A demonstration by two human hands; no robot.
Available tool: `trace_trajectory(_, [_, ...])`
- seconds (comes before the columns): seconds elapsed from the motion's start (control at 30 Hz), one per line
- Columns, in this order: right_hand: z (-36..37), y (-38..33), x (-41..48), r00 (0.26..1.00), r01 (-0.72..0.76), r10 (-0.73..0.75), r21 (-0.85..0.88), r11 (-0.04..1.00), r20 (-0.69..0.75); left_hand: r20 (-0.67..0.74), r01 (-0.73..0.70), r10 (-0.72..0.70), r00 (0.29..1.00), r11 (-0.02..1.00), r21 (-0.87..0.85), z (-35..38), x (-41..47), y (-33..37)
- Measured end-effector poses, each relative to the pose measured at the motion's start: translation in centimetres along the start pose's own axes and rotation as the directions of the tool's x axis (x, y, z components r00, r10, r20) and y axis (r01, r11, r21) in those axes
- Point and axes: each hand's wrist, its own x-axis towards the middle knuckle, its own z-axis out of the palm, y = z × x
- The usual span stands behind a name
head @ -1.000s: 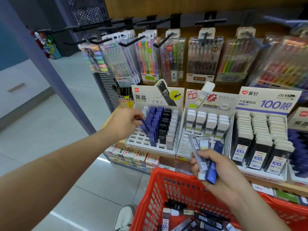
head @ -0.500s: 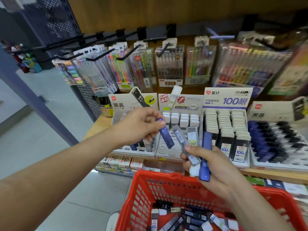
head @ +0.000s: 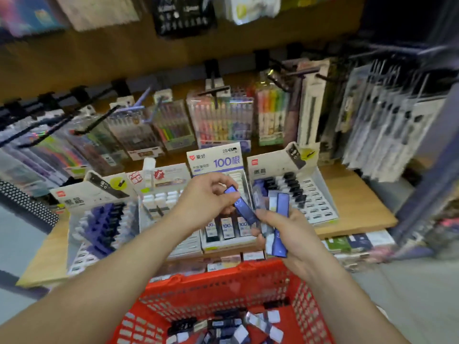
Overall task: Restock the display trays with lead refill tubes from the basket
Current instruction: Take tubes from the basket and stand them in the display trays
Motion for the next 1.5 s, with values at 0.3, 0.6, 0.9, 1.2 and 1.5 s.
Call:
trace_trajectory(0.3, [-8.3, -2.8, 1.9, 0.979, 0.067, -0.03, 0.182, 0.981, -0.2, -0.05, -0.1, 0.117, 0.992, 0.958, 0.269, 4.0, 3.3, -0.2])
trace_trajectory(0.6, [-11.3, -1.0, 3.8, 0.925, 0.126, -0.037, 0.214, 0.969, -0.379, -0.152, -0.174, 0.188, 0.97, 0.98, 0.097, 9.0, 9.2, 0.8])
trace_trajectory(0.9, [-13.9, 0.4, 5.8, 0.842, 0.199, -0.09, 0.152, 0.968, -0.532, -0.062, -0.251, 0.301, 0.952, 0.879, 0.406, 14.9, 14.0, 1.3])
trace_trajectory(1.2, [-13.9, 0.4, 6.2, 0.873, 0.169, -0.064, 0.175, 0.97, -0.484, 0.068, -0.322, 0.367, 0.928, 0.695, 0.643, 17.6, 15.6, 0.4])
trace_trajectory(1.5, [-13.9, -0.5, 5.7, 0.883, 0.146, 0.0, 0.276, 0.95, -0.469, 0.222, -0.39, 0.379, 0.898, 0.455, 0.8, 18.3, 16.6, 0.0])
